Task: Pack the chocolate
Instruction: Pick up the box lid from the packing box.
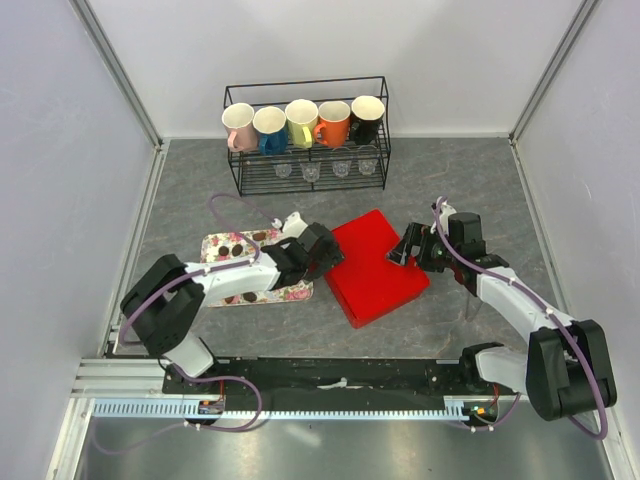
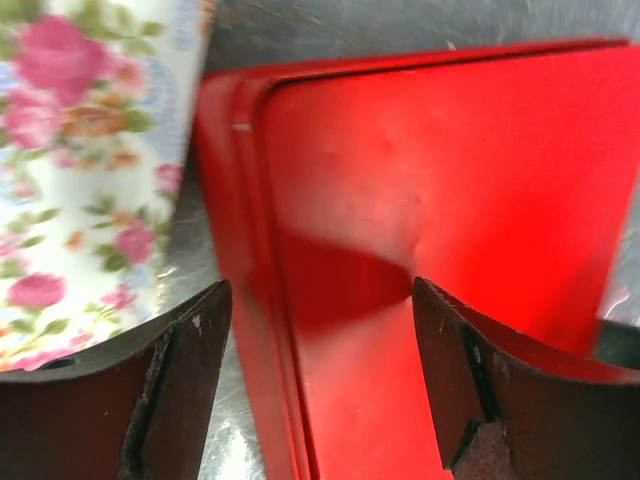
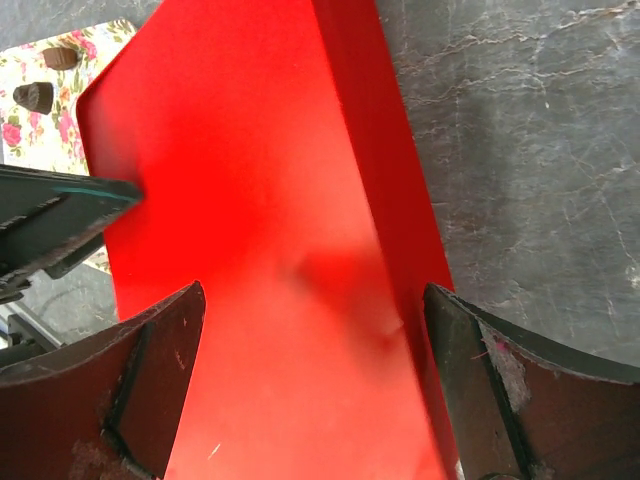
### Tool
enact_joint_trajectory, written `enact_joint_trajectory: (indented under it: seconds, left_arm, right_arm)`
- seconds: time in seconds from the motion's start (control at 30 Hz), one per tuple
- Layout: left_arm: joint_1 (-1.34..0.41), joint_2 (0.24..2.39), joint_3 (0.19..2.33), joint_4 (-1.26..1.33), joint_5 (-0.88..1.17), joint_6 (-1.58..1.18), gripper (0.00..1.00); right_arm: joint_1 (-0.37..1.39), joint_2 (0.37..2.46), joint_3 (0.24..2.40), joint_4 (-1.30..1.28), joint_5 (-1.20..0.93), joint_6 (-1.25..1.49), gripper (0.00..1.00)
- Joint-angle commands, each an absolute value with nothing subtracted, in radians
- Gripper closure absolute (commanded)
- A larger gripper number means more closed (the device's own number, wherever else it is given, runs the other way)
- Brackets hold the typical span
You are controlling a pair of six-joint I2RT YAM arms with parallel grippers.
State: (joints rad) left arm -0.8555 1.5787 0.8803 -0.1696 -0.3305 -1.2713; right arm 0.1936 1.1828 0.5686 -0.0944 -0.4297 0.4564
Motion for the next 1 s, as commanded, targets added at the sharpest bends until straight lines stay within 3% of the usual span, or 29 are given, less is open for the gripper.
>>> enact_joint_trajectory:
  seconds: [0.0, 0.53, 0.77, 0.97]
  left_arm:
    - [-0.873, 1.615, 0.96, -0.068, -0.252, -1.146, 0.21]
    - [-0.877, 1.454, 0.871, -0.028, -0.264, -1.022, 0.2]
    - [-0.877, 1.394, 0.83, -0.038, -0.223, -0.991, 0.2]
    - [-0.877, 1.391, 0.819, -0.043, -0.187, -0.976, 0.2]
  right_arm:
    - [0.198, 1.135, 0.586, -0.12, -0.399, 0.44, 0.02]
    - [0.198, 1.043, 0.549, -0.241, -0.259, 0.465, 0.02]
    - [0.198, 0.946, 0.541, -0.291, -0.229, 0.483, 0.11]
    - [0.176, 0.904, 0.502, -0.327, -0.229, 0.538, 0.11]
